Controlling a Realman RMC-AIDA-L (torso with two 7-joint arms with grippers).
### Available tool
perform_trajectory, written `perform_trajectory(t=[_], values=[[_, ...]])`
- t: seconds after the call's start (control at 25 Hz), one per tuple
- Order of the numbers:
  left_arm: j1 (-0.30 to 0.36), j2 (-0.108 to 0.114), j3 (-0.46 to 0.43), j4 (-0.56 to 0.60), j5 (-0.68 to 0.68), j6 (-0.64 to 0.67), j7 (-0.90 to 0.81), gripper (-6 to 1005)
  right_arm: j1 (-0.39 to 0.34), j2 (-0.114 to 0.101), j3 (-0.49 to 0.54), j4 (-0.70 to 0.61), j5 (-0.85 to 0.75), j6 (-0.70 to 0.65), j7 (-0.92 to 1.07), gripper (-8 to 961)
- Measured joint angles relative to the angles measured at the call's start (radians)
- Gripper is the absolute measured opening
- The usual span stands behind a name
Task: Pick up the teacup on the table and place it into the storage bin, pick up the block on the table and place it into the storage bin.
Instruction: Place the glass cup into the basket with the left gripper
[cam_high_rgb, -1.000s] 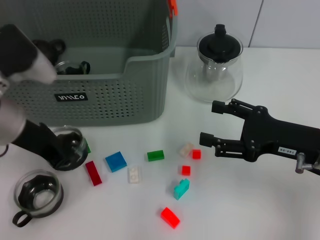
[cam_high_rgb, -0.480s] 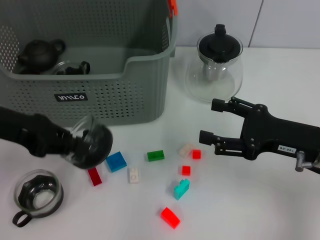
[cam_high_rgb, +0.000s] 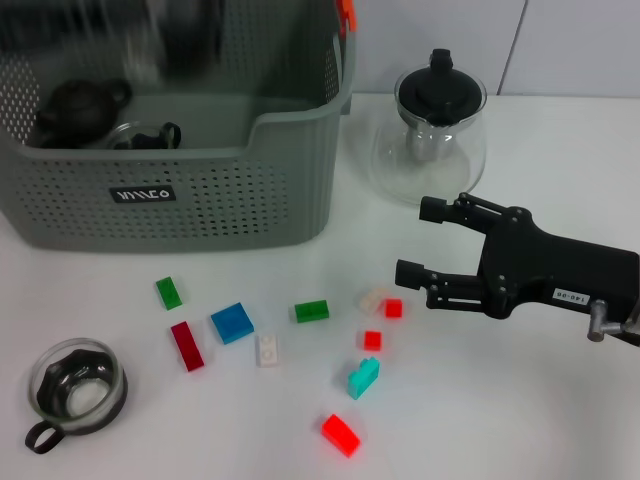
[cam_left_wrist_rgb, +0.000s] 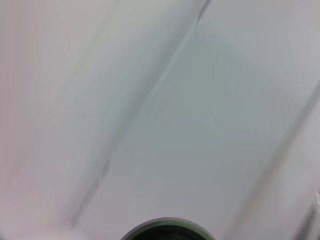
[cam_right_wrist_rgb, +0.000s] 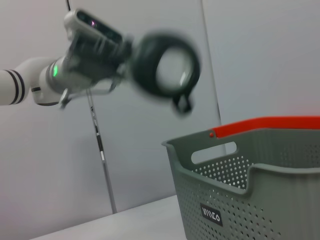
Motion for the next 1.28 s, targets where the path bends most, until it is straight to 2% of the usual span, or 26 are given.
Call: perform_trajectory(t=[0.12,0.24,0.36,0.56,0.72,0.92,1.12,1.28], values=[[-0.031,0.007,-0.019,0.003,-0.05,-0.124,-0.049,48,0.004,-0.001,0.0,0.0,0.002,0.0,-0.006,943],[-0.067,0.032,0.018,-0.004,-0.019,-0.287,-0.073,47,0.011,-0.002,0.0,0.0,0.001,0.0,-0.008,943],[-0.115,0.053,0.102,-0.007,0.098,-0.457,-0.084,46,0.018,0.0,0.0,0.0,0.0,0.003,-0.008,943],[-0.191,0.063,0.229,-0.003,0.349,-0.617,-0.129,47,0.032,0.007,0.0,0.0,-0.003,0.002,-0.008,942],[-0.241,0.048,0.33,-0.012,0.544,-0.705,-0.181,47,0.032,0.009,-0.005,0.0,-0.003,0.0,0.0,942],[-0.278,0.012,0.427,-0.049,0.705,-0.797,-0.222,48,0.023,0.011,-0.008,0.012,-0.004,-0.001,0.001,942],[-0.32,-0.009,0.442,-0.074,0.891,-0.824,-0.285,48,0.022,0.01,-0.006,0.017,-0.004,-0.011,0.001,942],[-0.318,-0.011,0.441,-0.068,0.949,-0.817,-0.313,47,0.025,0.011,-0.004,0.025,-0.004,-0.012,-0.003,942]])
